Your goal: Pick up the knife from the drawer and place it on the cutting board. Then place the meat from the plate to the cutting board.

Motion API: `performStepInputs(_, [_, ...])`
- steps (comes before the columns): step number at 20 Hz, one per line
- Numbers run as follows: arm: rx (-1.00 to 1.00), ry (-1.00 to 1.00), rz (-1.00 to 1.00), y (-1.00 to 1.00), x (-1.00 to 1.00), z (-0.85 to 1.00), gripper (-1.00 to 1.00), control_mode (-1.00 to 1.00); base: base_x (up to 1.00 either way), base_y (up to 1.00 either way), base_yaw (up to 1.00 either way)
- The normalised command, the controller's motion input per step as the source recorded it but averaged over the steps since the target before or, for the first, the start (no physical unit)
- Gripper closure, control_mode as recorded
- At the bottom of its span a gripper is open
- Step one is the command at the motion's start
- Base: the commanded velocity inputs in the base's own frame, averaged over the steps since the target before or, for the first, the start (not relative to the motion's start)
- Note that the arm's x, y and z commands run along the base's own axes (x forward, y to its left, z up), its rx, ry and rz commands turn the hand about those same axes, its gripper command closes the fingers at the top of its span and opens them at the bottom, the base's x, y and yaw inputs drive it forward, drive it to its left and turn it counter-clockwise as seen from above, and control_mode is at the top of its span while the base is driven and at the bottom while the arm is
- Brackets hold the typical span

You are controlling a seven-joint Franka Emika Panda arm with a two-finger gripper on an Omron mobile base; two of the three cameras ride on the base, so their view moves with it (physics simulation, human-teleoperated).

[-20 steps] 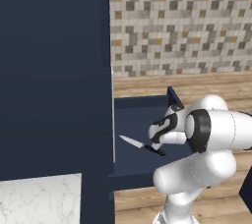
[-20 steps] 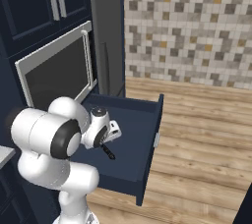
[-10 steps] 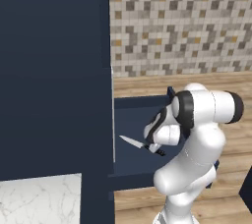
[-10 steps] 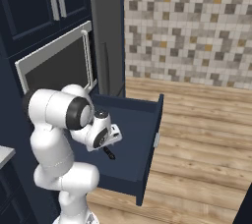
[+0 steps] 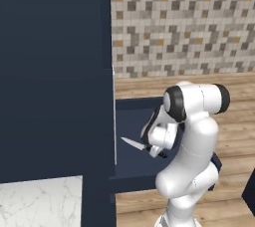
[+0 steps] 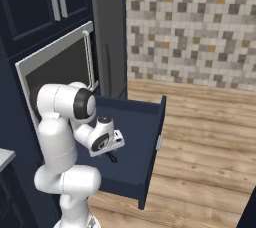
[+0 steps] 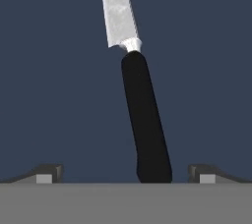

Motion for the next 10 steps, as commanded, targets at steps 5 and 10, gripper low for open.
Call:
performStepInputs(5, [0.00, 0.08, 0.00, 0.00, 0.04, -0.12, -1.00, -1.00, 0.00, 0.00, 0.00])
performStepInputs(10, [0.00, 0.06, 0.00, 0.00, 0.16, -0.07, -1.00, -1.00, 0.00, 0.00, 0.00])
